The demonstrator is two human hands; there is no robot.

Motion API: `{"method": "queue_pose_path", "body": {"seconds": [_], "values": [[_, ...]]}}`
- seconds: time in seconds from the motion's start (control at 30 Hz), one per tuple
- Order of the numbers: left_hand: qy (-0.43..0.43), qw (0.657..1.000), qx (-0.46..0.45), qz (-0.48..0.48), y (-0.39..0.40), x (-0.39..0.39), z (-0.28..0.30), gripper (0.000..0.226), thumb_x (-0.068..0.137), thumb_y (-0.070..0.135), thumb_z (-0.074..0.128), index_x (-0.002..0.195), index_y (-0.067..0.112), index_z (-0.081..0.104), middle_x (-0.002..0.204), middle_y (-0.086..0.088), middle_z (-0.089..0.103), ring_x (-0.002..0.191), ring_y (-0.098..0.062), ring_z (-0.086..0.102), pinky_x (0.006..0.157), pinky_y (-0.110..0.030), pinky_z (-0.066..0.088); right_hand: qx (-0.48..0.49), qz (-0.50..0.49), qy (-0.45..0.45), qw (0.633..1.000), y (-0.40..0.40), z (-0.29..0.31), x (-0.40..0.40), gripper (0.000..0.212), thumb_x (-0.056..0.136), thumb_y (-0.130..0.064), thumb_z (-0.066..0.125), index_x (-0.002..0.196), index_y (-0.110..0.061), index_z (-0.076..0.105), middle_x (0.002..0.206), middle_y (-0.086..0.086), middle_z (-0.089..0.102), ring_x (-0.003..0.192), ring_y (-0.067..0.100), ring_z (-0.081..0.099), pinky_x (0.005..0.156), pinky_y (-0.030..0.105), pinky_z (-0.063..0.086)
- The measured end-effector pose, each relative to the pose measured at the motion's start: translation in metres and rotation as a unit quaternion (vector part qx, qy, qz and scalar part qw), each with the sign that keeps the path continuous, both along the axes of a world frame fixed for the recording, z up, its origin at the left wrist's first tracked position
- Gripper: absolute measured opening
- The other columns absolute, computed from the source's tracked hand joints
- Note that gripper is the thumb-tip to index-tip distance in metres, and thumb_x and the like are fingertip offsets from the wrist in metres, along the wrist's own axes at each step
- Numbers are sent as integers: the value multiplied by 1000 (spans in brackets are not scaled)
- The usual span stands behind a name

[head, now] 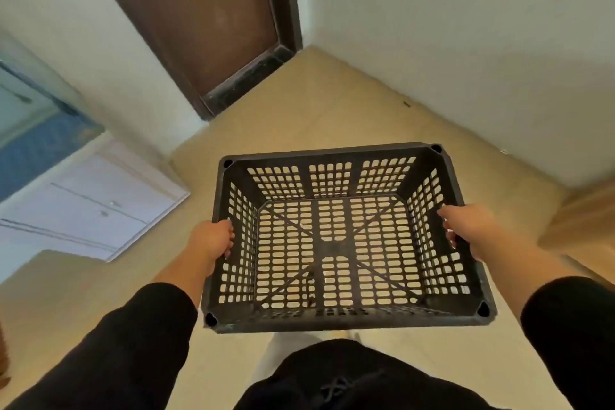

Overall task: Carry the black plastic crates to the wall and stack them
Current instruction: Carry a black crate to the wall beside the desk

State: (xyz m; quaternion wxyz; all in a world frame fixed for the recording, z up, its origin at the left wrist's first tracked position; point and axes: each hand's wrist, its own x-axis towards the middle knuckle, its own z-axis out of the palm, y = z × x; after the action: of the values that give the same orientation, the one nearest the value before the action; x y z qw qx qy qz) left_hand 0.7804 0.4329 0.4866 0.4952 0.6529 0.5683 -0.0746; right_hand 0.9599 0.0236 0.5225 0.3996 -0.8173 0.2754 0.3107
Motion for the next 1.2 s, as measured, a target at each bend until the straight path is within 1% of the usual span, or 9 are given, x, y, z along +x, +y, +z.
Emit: {"method": "queue_pose_path", "body": {"seconds": [0.1,0.2,0.27,0.33,0.53,0.73,0.93,1.1,1.2], "values": [[-3,998,-23,-52,10,83,-10,28,107,24,53,87,7,62,71,-10,57,61,-23,51,66,-38,46,-9,-45,-6,999,-7,-4,38,29,101,-32,63,106,-3,62,96,20,67,87,36,66,87,48,54],[-1,994,-21,-104,16,160,-12,25,106,22,53,91,5,64,72,-10,58,63,-23,52,65,-37,47,-21,-96,-7,995,-13,-2,68,30,101,-32,63,105,-3,62,95,20,68,84,36,66,83,47,54],[-4,990,-9,-140,15,211,-10,26,107,23,53,96,3,65,76,-10,60,65,-22,53,64,-36,47,-17,-133,2,991,-19,0,85,29,102,-32,63,103,-2,61,89,19,67,77,34,66,75,44,54],[-7,984,7,-179,8,263,-9,26,108,23,53,101,2,66,81,-10,62,68,-22,55,64,-34,47,-13,-176,13,984,-30,0,101,30,102,-33,63,103,-2,62,86,17,67,73,32,65,71,42,53],[-13,961,19,-277,-33,394,-11,30,107,25,53,106,-1,69,84,-11,64,71,-22,56,64,-35,48,2,-274,27,961,-72,-14,144,29,101,-30,64,107,-1,62,87,17,64,72,30,61,69,40,51],[-6,949,14,-315,-111,510,-24,28,107,25,53,106,2,68,87,-11,66,76,-22,59,67,-35,50,21,-344,34,938,-142,-41,215,30,100,-33,64,108,-4,64,90,17,65,77,31,63,79,44,53],[15,947,12,-321,-178,601,-29,29,107,26,53,106,2,69,88,-11,67,75,-22,60,69,-36,50,23,-360,47,932,-208,-49,300,33,100,-35,64,109,-3,63,93,17,68,76,32,65,66,39,51],[27,938,15,-344,-217,678,-41,27,107,23,53,106,0,67,88,-13,66,69,-20,58,62,-33,49,8,-369,40,929,-249,-64,366,38,95,-36,68,114,-3,63,94,16,72,74,30,67,75,45,58],[42,932,12,-360,-234,727,-57,25,106,21,53,106,0,66,87,-13,66,67,-20,57,61,-33,48,9,-377,51,925,-262,-72,405,36,98,-35,67,113,-2,63,95,16,72,75,30,67,75,45,58]]}}
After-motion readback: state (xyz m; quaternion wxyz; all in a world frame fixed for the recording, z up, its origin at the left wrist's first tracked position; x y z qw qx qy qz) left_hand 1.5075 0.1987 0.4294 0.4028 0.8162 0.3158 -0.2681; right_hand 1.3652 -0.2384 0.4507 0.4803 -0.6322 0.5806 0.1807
